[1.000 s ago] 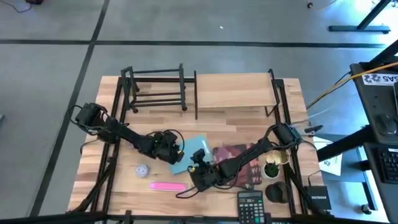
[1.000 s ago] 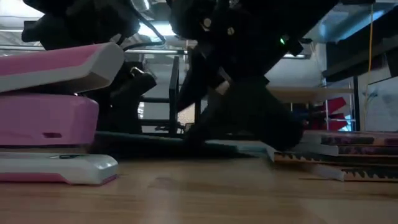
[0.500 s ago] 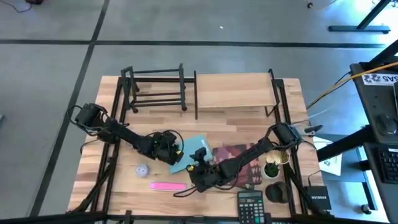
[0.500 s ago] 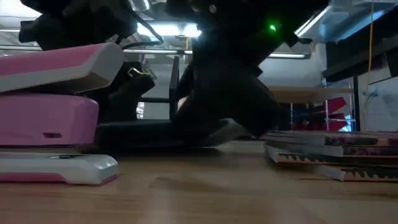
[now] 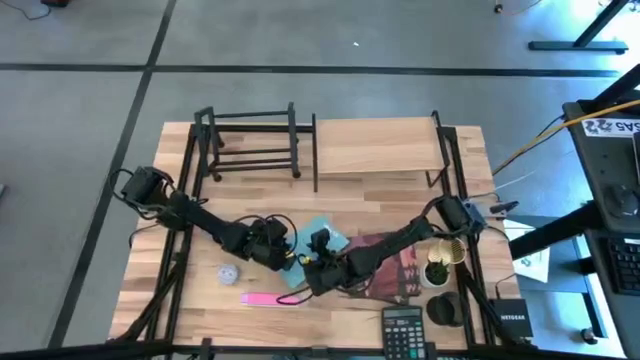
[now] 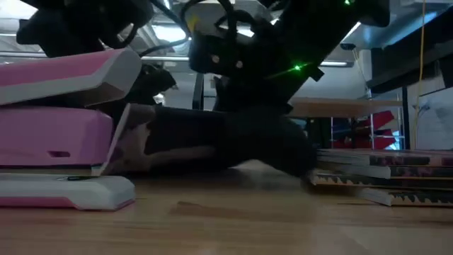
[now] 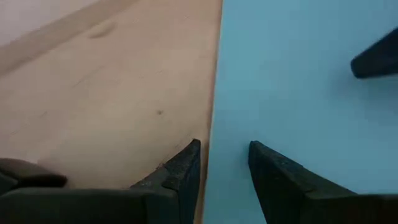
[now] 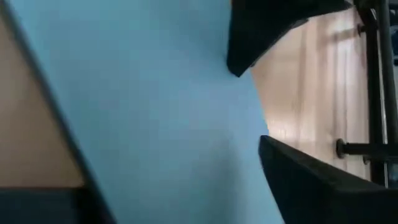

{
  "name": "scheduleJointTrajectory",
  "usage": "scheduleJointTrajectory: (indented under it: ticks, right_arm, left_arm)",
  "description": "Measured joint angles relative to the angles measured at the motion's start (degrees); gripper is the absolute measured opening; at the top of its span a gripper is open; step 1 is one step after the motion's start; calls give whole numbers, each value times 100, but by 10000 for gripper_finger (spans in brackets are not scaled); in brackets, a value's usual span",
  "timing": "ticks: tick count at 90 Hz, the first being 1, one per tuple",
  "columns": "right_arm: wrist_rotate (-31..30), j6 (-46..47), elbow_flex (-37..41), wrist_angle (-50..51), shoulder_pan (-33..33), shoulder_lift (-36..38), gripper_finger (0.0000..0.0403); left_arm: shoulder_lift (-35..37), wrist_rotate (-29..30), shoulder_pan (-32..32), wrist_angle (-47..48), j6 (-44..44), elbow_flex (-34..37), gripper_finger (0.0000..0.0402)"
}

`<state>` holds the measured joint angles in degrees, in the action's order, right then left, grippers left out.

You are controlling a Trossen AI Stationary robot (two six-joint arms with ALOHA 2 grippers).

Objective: Stock shelves
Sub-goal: Stack the blue book on top of the brown book

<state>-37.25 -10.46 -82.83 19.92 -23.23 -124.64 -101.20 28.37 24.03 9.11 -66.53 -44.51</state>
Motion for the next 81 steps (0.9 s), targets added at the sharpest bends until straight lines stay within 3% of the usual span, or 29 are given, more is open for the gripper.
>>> scheduleJointTrajectory:
  ticks: [14, 18, 36, 54, 60, 66, 81]
  right_arm:
    - [111, -181, -1, 265, -58, 124, 44]
    - [113, -233, -4, 311, -74, 169, 19]
    - [-78, -336, 2, 988, -150, 905, 6]
    - [-240, -417, -1, 2028, -182, 2082, 3]
    - [-231, -604, -4, 2459, -183, 2442, 2]
    - [-194, -689, -24, 2900, -183, 2725, 2]
    - [184, -198, -391, 4362, -140, 2903, 1]
  left_arm:
    - [69, 338, 17, 26, 67, 6, 119]
    - [149, 426, 16, 35, 219, 1, 119]
    - [810, 858, 21, 740, 1176, -220, 119]
    - [1659, 2637, 238, 1267, 2107, -750, 119]
    - [1903, 3120, 322, 913, 2528, -870, 119]
    - [2044, 3218, 407, 258, 3129, -884, 119]
    - [1876, 2311, 700, -2168, 5978, -877, 119]
